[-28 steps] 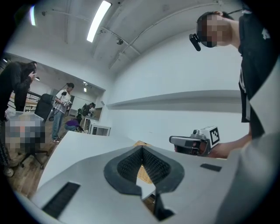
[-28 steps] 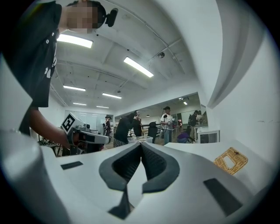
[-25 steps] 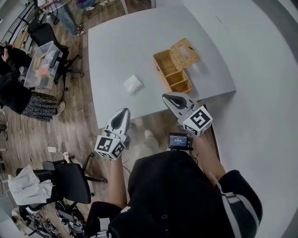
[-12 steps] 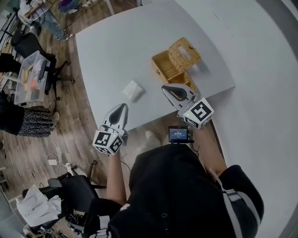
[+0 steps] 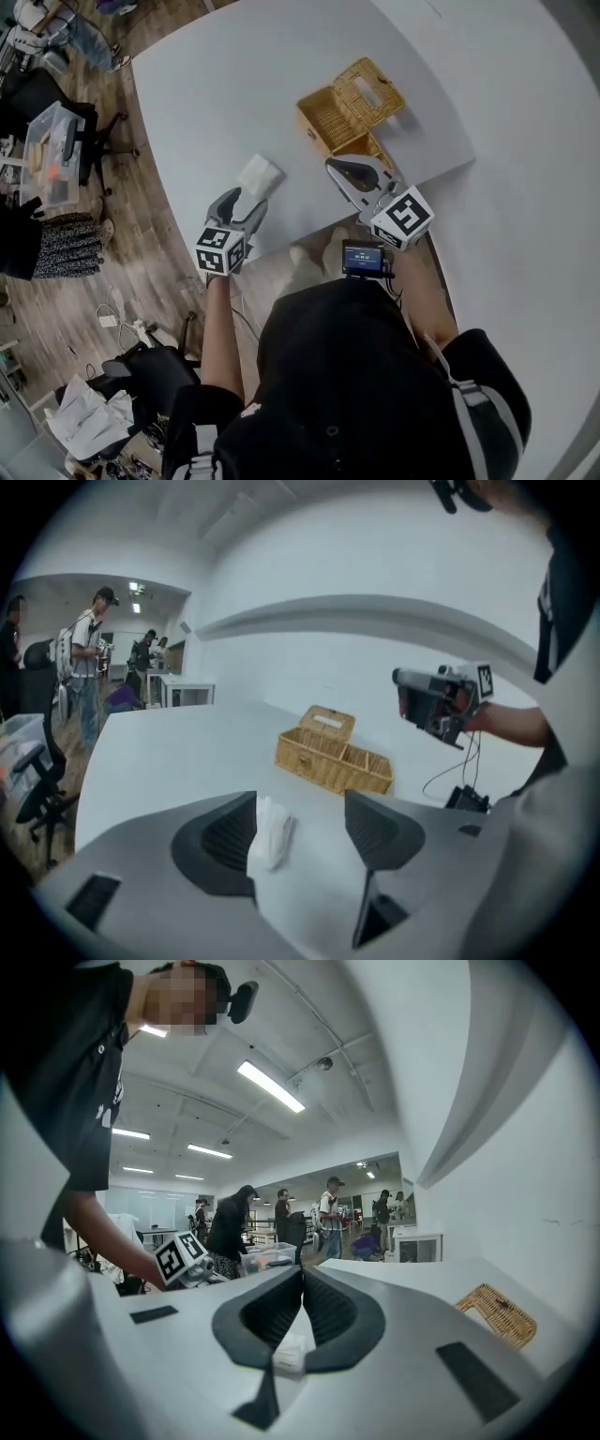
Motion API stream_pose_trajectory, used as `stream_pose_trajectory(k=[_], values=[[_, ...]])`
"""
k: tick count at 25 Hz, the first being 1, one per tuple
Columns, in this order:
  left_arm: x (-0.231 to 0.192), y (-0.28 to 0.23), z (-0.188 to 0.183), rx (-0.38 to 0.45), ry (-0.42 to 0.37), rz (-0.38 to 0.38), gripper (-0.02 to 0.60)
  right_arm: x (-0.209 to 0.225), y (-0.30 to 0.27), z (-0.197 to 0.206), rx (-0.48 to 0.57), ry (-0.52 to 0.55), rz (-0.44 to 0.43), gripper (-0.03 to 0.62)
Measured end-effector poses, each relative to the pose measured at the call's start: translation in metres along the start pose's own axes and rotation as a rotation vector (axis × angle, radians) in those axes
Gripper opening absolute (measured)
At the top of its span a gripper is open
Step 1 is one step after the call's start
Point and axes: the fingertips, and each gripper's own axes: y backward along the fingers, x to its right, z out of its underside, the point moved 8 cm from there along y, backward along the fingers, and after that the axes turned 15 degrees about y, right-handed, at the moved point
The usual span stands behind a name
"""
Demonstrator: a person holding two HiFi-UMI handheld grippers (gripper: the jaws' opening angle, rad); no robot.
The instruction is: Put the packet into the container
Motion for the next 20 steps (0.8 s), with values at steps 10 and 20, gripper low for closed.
stream_pose_trajectory(k=[10,20], values=[[-0.056,-0.112,0.043,-0.473,-0.321,-0.235,0.321,0.019,0.008,0.044,-0.049,-0.059,-0.018,0.023],[-0.048,-0.12,0.034,-0.428,-0.357,-0.319,0.077,0.026,0.023,0.056,-0.062,-0.084,-0.005,0.023]])
